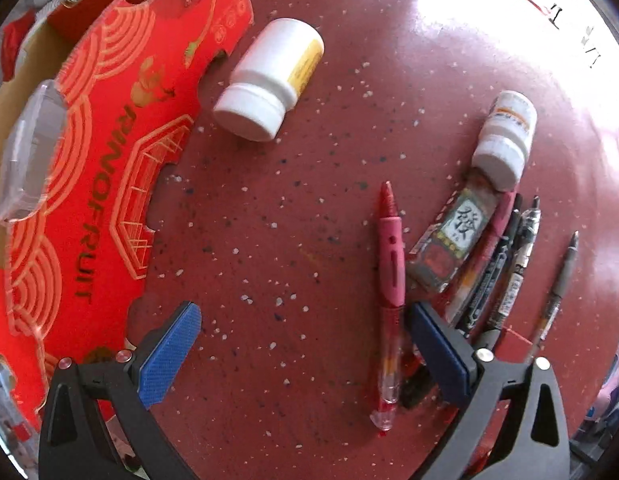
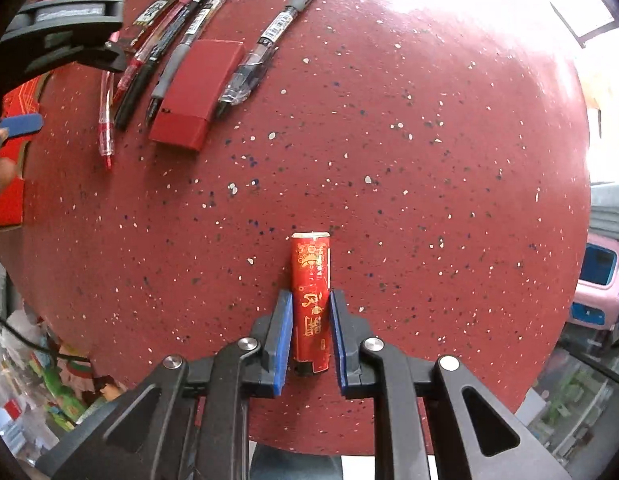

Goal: Organize rigid objects
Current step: 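Grasp the pink pen with the left tool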

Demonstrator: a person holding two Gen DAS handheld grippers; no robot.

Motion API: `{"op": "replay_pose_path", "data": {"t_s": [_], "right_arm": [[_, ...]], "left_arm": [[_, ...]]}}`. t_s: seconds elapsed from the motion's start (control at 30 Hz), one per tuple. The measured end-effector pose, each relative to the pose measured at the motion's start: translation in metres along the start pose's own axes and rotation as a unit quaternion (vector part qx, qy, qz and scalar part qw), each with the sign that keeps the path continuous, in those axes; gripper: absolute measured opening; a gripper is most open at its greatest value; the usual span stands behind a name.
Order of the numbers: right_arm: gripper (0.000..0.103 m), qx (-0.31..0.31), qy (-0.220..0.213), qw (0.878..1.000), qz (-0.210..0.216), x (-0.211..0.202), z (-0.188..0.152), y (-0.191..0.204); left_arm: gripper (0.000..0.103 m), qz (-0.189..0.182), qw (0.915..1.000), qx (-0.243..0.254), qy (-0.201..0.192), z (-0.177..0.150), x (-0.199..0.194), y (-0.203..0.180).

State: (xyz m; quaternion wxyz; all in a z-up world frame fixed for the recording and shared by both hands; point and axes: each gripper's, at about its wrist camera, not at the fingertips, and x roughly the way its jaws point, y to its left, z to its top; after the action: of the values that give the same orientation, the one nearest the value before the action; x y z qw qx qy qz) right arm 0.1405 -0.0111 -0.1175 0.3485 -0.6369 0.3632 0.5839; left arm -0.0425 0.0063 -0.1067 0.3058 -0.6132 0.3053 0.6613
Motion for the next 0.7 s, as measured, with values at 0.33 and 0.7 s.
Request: {"op": "replay_pose_path", "data": {"t_s": [0.33,0.7], "right_arm": [[0.019,0.009,0.003,1.0,0.025,-0.01,0.0,-0.01],[0.019,0.044,-0.028,0.997,0.065,-0.049,-0.007,-0.058]], "left_arm": [[0.098,-0.018,0.9995,0.008,0.025,-0.009,-0.001,-0.011],[0.01,-0.055,0.9896,0.128,0.034,-0.046,-0.038,-0.011]]}}
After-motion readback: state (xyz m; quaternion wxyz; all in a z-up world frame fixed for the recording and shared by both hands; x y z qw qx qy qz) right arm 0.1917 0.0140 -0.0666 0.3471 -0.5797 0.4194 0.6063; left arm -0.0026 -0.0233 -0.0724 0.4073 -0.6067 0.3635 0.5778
